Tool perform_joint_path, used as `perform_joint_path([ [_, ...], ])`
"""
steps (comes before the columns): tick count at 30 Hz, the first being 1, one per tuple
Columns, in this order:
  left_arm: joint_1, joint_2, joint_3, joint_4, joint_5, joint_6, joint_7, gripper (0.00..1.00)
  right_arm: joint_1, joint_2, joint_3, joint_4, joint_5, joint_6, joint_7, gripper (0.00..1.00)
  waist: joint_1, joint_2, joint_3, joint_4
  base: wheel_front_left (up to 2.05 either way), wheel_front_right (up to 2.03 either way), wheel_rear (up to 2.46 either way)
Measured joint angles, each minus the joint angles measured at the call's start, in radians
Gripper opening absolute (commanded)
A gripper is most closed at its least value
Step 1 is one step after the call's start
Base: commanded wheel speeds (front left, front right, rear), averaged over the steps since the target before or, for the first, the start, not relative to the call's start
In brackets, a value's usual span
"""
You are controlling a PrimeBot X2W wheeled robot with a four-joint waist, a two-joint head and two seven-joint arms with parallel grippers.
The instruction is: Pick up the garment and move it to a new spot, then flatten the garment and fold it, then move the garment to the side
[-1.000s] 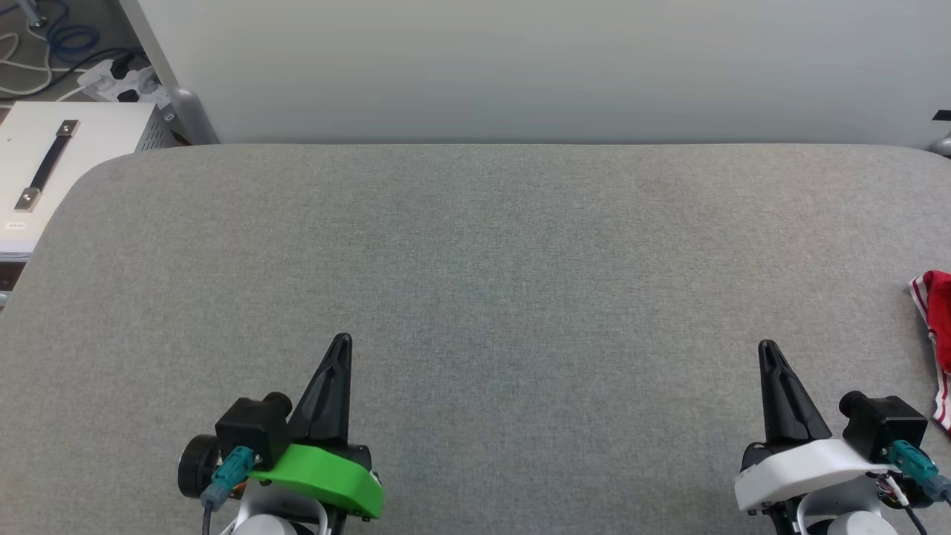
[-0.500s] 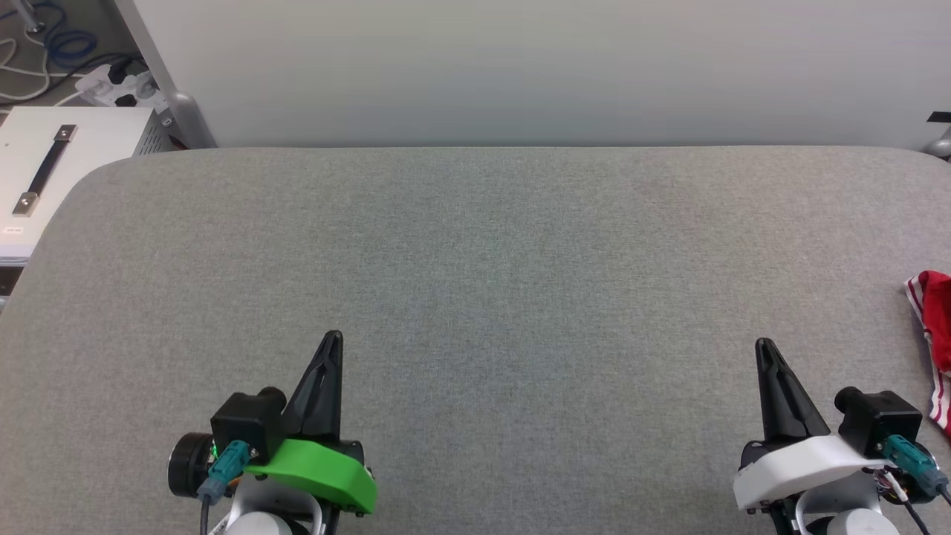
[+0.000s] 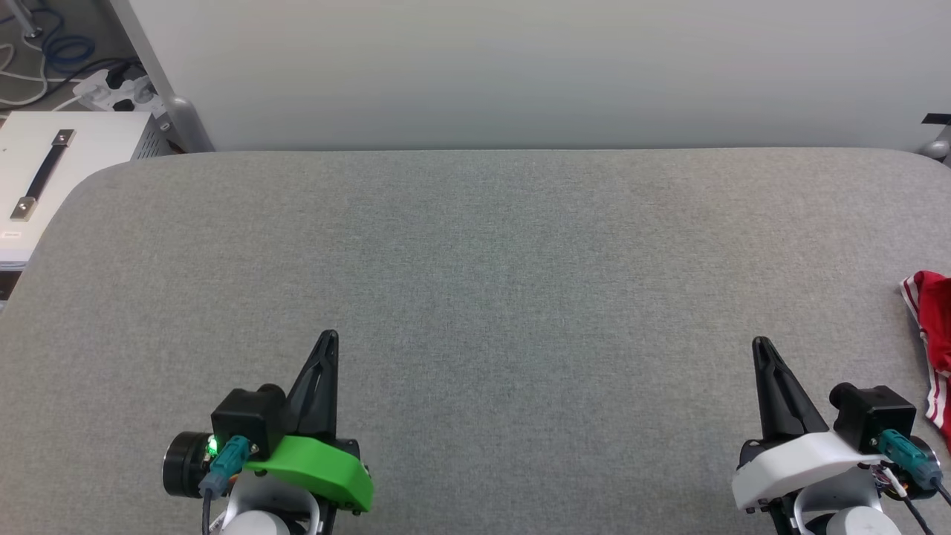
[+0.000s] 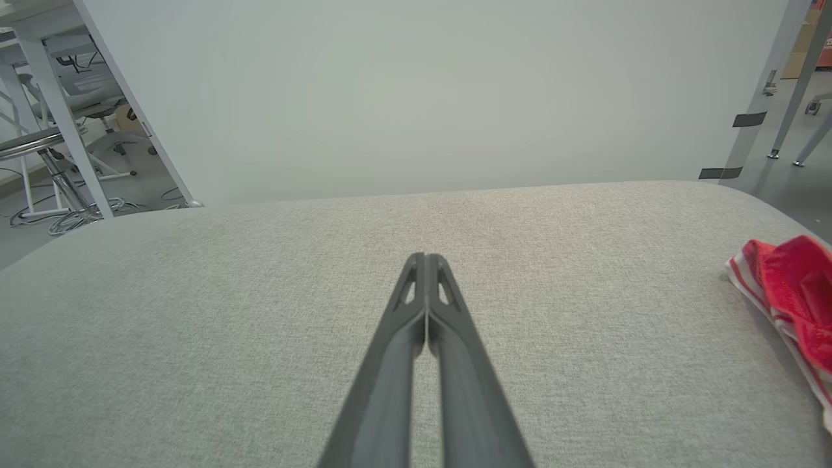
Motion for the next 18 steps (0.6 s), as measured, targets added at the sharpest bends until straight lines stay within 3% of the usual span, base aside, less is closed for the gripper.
perform_joint_path([
  [18, 0.000, 0.000, 0.022, -0.019, 0.030, 0.021, 0.036, 0.00, 0.000, 0.000, 0.004, -0.021, -0.032, 0.000, 0.034, 0.00, 0.0000, 0.0000, -0.007, -0.006, 0.00, 0.00, 0.00],
])
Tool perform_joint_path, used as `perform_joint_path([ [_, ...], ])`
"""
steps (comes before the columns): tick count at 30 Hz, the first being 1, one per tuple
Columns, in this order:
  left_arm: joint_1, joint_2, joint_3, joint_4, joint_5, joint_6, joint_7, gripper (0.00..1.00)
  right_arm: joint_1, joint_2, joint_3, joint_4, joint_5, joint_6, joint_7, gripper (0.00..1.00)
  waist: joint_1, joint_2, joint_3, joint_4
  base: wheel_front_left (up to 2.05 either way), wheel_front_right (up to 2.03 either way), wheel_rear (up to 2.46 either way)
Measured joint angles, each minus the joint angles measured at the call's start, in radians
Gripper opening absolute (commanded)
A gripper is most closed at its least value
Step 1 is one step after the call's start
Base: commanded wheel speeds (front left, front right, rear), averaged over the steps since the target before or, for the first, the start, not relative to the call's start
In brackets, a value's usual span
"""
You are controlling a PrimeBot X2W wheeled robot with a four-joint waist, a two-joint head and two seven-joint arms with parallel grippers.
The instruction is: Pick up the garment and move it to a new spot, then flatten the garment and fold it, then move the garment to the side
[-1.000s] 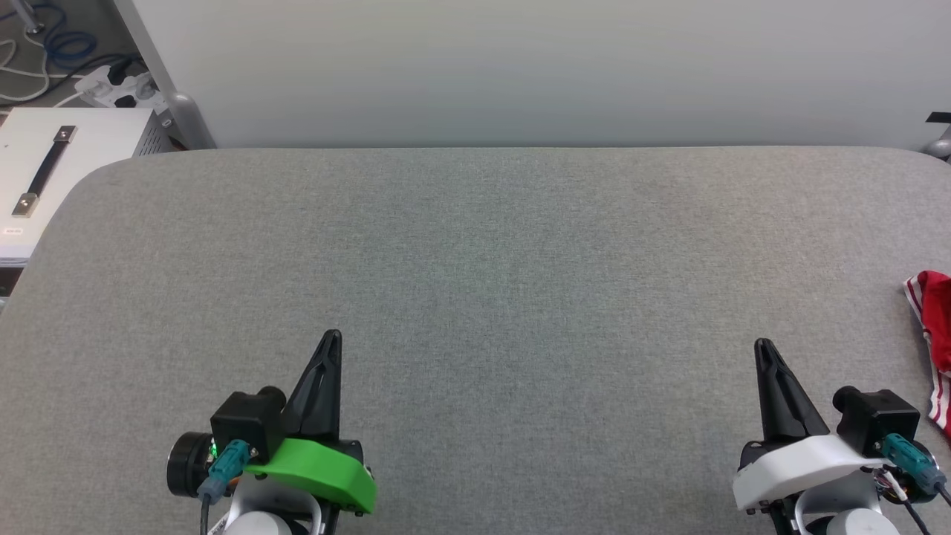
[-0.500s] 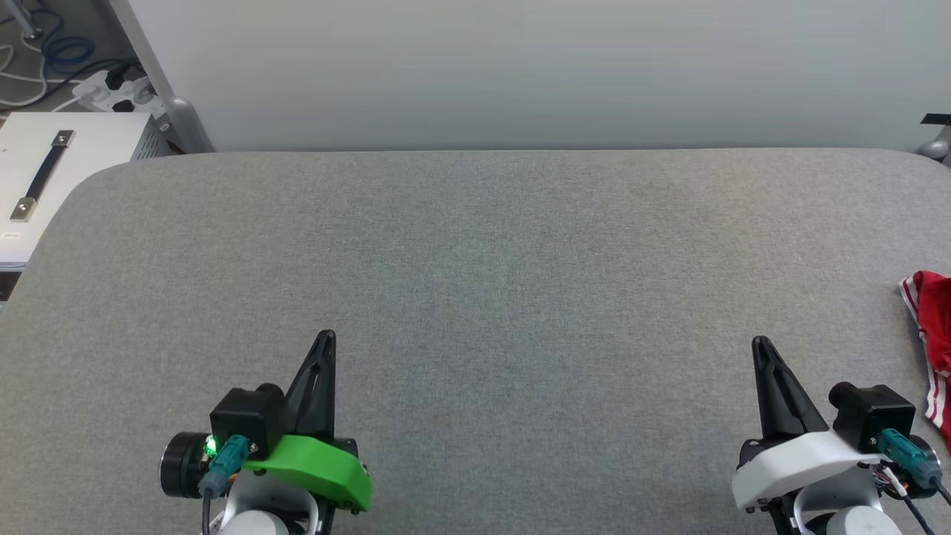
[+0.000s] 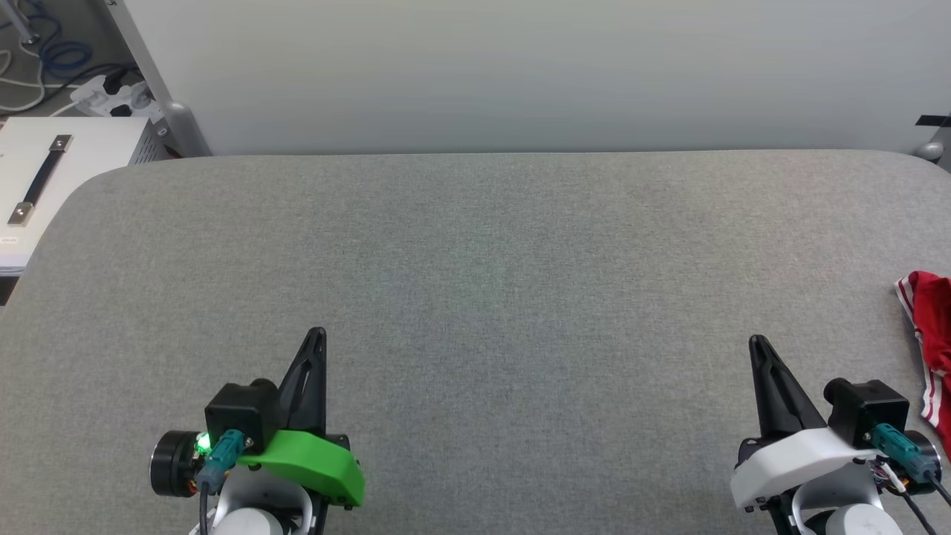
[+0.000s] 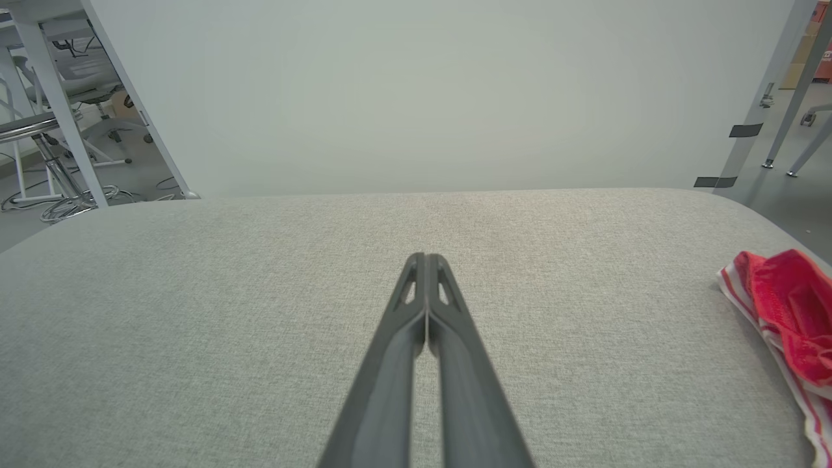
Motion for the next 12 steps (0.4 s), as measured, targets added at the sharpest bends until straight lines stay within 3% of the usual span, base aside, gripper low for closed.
perform_joint_path([
  [12, 0.000, 0.000, 0.008, -0.010, 0.020, 0.013, 0.024, 0.00, 0.000, 0.000, 0.003, -0.015, -0.026, 0.000, 0.024, 0.00, 0.0000, 0.0000, -0.005, -0.004, 0.00, 0.00, 0.00],
])
